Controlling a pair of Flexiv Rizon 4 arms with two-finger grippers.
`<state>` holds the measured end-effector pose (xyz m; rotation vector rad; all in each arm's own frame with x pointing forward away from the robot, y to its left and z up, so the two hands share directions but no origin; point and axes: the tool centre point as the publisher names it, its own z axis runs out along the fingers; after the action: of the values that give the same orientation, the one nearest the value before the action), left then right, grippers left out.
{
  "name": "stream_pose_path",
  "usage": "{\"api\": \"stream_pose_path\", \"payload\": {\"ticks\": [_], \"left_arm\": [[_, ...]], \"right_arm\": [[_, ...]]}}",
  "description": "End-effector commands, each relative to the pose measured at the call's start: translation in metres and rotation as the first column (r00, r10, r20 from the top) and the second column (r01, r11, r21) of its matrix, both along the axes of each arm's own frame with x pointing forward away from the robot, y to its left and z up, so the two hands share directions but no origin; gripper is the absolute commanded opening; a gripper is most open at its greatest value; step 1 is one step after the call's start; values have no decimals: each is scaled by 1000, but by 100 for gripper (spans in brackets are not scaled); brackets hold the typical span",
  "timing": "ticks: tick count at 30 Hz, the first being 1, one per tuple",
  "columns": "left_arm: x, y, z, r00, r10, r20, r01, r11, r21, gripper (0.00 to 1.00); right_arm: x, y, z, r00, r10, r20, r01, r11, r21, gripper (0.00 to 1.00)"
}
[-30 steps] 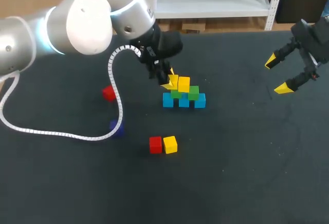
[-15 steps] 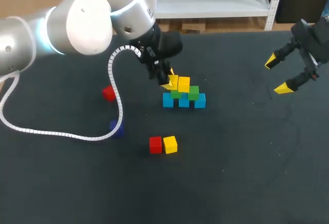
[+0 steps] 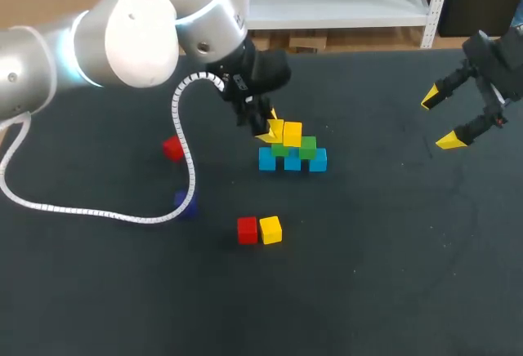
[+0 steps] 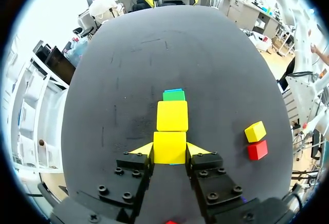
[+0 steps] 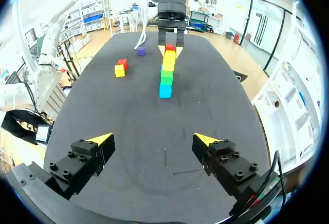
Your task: Place the blue cubes, place green cubes on the blue cubes, place the yellow cubes on the green cubes, then place the red cubes on the yellow cubes, and place purple cube on the red cubes.
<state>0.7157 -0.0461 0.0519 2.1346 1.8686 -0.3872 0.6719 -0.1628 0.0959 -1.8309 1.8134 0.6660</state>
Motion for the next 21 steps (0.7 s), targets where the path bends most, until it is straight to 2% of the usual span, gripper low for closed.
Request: {"api": "stream_pose_path", "payload": {"ticks": [1,21], "left_arm": [[-1,1,1,1000,-1,3,1,1000,0,0],[-4,0,0,1000,-2,1,2,1000,1,0]], "right_arm": [[1,0,-1,1000,1,0,-1,1000,2,100],[1,0,-1,1000,1,0,-1,1000,2,100]]}}
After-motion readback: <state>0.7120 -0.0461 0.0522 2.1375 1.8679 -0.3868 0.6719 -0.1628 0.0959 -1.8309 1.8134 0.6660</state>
